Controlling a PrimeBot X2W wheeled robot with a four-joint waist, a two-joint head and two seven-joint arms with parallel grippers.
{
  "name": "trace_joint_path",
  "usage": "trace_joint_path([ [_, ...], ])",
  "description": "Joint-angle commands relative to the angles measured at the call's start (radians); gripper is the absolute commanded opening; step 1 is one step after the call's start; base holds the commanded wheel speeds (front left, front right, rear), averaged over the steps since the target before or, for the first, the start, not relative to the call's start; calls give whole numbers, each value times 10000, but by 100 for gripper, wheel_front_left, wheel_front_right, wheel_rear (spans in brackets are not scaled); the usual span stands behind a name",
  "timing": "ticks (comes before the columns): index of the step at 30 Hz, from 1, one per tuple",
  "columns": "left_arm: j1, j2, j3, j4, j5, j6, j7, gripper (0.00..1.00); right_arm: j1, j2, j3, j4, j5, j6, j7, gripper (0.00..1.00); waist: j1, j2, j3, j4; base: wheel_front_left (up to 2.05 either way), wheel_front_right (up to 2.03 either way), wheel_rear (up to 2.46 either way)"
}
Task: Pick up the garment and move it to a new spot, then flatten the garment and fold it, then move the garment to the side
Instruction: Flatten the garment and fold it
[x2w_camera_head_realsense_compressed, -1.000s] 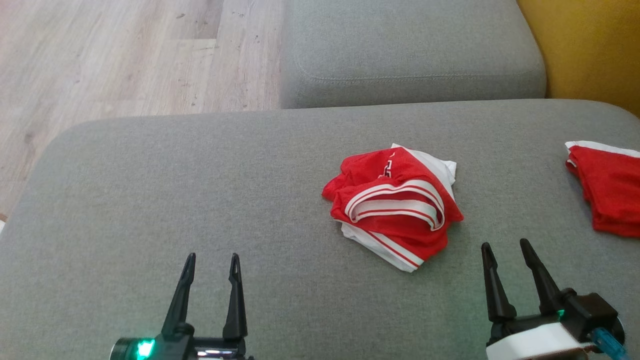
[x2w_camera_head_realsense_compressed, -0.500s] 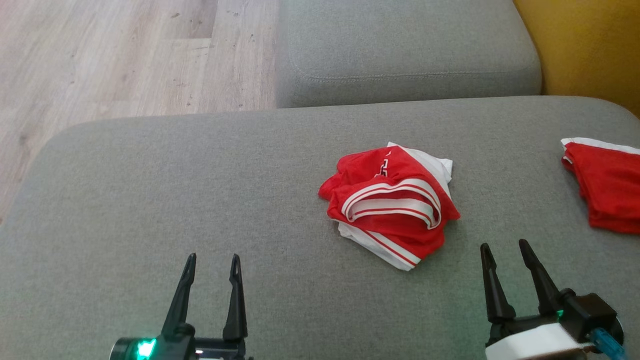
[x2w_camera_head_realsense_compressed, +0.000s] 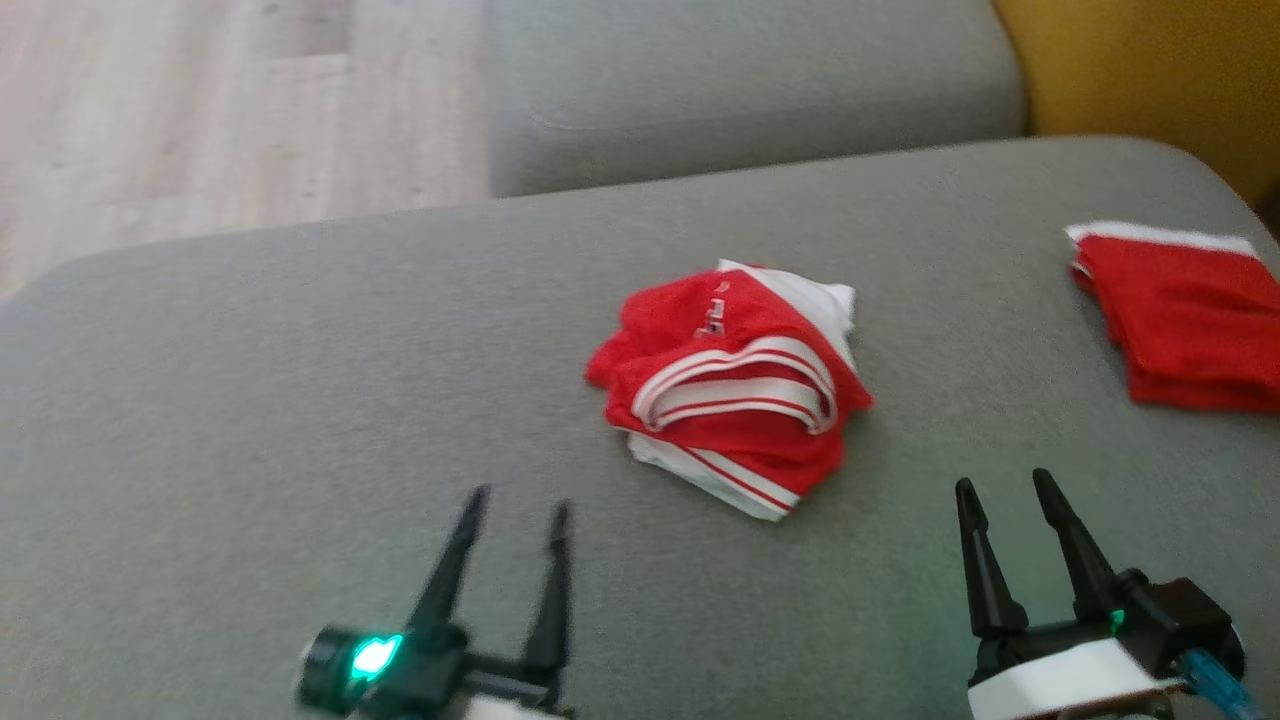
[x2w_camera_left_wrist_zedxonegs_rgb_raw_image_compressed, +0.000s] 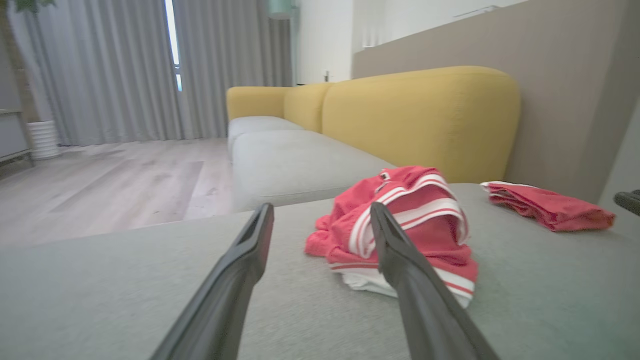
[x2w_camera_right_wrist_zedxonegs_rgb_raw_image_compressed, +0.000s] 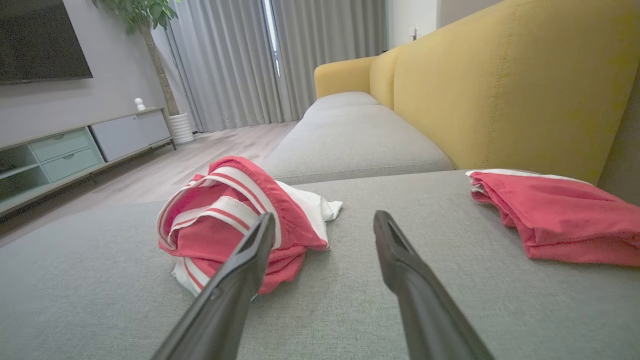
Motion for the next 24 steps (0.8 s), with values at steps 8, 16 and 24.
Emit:
trace_joint_path([
  [8, -2907, -71, -1705, 1619, 369, -990, -28, 100, -1003, -192, 229, -741, -3, 65, -65, 100, -1, -1, 1264, -1963, 0, 0, 0],
  [16, -4997, -71, -2738, 3618, -92, -1181, 590, 100, -1403, -66, 290, -740, 91, 65, -65, 100, -1, -1, 2175, -2972, 0, 0, 0],
  [24, -6489, -72, -3550, 5086, -690, -822, 736, 100, -1719, 19, 395, -711, 168, 65, -65, 100, -1, -1, 2738, -3531, 0, 0, 0],
])
